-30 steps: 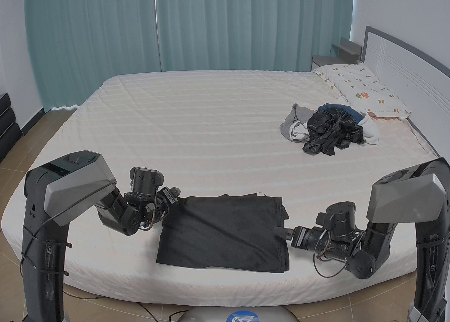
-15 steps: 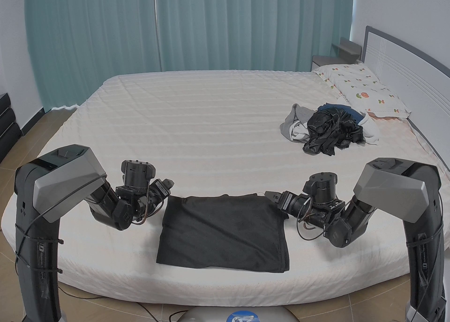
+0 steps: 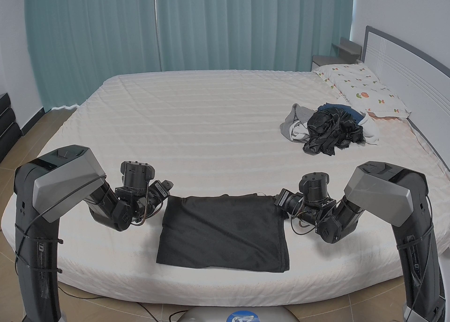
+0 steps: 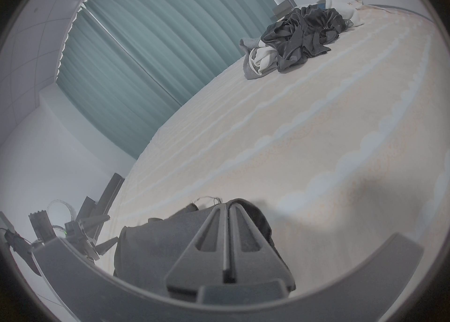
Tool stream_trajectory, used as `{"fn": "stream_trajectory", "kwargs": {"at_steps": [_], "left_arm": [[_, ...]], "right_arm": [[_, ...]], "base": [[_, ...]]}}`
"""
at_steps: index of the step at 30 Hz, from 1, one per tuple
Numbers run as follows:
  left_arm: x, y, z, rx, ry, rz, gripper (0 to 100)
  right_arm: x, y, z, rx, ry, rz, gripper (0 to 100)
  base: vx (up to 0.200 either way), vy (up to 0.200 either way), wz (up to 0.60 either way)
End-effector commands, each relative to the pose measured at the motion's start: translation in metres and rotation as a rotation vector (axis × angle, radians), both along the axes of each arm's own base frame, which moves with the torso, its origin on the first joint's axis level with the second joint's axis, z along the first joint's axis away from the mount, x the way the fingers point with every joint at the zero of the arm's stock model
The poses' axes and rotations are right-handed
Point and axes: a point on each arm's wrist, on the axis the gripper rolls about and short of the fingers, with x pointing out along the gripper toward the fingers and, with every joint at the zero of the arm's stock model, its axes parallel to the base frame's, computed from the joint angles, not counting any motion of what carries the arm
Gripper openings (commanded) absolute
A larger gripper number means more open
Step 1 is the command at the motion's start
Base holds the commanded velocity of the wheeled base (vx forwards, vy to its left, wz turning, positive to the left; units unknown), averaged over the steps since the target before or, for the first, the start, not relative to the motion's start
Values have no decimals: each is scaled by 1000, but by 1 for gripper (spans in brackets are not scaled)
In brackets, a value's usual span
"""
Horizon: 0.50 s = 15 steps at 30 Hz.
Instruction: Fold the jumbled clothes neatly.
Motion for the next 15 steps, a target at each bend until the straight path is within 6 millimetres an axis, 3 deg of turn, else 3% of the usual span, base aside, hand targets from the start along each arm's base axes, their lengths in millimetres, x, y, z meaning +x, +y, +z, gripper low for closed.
{"fn": "stream_trajectory", "kwargs": {"at_steps": [1, 15], "left_arm": [[0, 0, 0, 3, 0, 0, 100], [-2, -1, -1, 7, 4, -3, 100]], "right_arm": [[6, -6, 3, 12, -15, -20, 0], [12, -19, 5, 16, -23, -54, 0]], "base": [[0, 0, 0], [0, 0, 0]]}}
